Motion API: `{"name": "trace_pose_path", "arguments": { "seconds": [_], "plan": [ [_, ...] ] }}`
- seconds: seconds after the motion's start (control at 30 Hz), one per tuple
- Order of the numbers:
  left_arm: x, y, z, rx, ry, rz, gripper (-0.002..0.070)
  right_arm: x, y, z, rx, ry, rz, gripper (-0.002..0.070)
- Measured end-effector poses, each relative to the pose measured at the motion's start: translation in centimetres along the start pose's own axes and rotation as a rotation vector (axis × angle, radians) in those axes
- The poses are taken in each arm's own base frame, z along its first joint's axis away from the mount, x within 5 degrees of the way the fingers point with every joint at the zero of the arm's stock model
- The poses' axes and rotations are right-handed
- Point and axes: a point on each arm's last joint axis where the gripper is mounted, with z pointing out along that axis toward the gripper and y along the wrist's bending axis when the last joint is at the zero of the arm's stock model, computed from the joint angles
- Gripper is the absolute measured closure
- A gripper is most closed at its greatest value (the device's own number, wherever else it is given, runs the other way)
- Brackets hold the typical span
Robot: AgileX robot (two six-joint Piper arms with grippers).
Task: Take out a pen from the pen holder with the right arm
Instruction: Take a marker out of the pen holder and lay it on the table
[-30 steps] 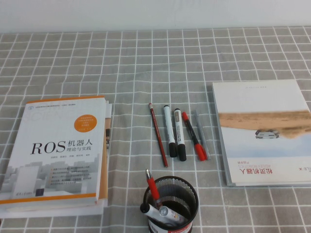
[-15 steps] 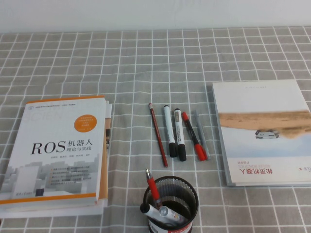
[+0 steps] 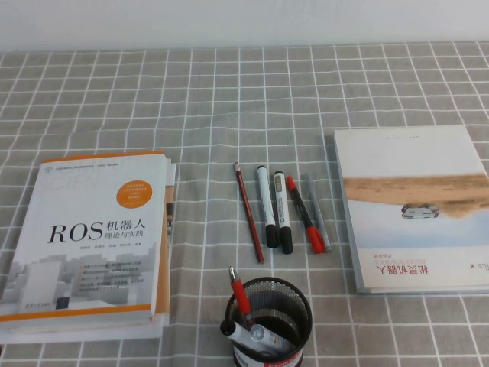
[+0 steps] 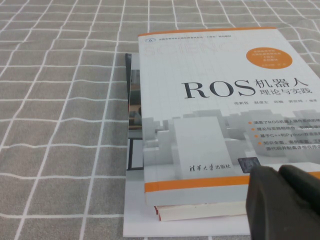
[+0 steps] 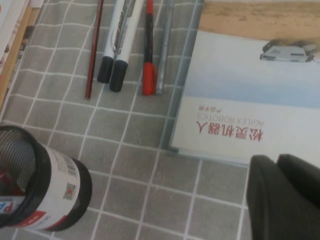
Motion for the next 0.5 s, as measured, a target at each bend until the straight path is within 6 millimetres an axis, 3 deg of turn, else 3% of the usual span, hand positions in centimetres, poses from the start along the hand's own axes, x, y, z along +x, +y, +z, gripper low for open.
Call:
{"name": "trace_pose_path", "arguments": {
  "seconds": [0.2,0.33,0.5],
  "plan": [
    [0.0,0.0,0.0,0.000,0.000,0.000,0.0678,-2.9,1.2,0.8,-0.029,-0.015,-0.095,0.0688],
    [0.0,0.0,0.0,0.000,0.000,0.000,0.0678,-4.1,3.7,1.7,-0.075,-0.058,-0.204,0.0688],
    [0.0,0.0,0.0,0.000,0.000,0.000,0.0678,-3.8,7.6,3.1,-0.170,-0.116,-0.335,0.0688]
  ]
}}
